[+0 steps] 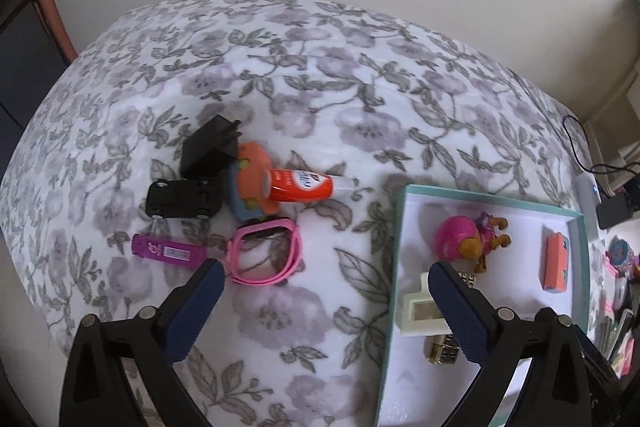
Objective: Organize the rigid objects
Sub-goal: 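Lift both grippers out of tray and move back toward the pile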
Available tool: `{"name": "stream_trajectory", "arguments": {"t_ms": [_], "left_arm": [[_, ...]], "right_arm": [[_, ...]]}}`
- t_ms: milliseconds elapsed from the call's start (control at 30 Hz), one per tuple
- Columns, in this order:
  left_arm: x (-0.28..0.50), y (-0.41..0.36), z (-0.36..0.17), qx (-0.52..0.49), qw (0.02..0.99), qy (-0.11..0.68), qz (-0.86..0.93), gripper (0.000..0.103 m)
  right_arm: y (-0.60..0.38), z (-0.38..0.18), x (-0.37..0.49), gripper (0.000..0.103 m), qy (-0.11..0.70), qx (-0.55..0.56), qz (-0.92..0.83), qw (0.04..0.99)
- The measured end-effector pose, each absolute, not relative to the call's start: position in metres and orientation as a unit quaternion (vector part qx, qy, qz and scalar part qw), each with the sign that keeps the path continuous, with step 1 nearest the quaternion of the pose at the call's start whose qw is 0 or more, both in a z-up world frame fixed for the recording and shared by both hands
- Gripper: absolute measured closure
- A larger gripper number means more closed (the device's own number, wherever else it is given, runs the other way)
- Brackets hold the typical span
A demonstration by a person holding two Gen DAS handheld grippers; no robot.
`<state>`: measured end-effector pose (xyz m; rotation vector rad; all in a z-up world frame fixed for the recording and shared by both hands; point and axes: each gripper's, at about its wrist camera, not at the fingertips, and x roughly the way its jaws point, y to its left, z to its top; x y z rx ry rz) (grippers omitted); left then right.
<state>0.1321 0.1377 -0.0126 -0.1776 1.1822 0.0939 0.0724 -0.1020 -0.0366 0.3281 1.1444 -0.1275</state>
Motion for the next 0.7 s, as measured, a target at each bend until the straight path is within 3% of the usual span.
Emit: {"name": "stream_trajectory", "arguments": {"t_ms": [333, 400, 467, 700], "left_arm": [[0.134, 0.175, 0.0, -0.107, 0.836, 0.533, 0.077, 0.0], [0.135, 0.186, 0.004, -0.114, 0.84, 0.524, 0.085, 0.0], [0.135, 0.2, 0.009, -0.123, 0.844, 0.513, 0.094, 0.0], [0.13, 0.254, 0.023, -0.152, 0.851, 0.482, 0.144, 0.0]], "right_arm": [[-0.078, -0.032, 0.076, 0.011, 0.519, 0.156, -0.016, 0.84], [-0.07, -0.032, 0.077, 0.009, 0.517, 0.15, -0.007, 0.843], [-0.06, -0.033, 0.078, 0.001, 0.517, 0.141, 0.003, 0.844], [-0.02, -0.032, 0.083, 0.001, 0.514, 0.124, 0.044, 0.848]]}}
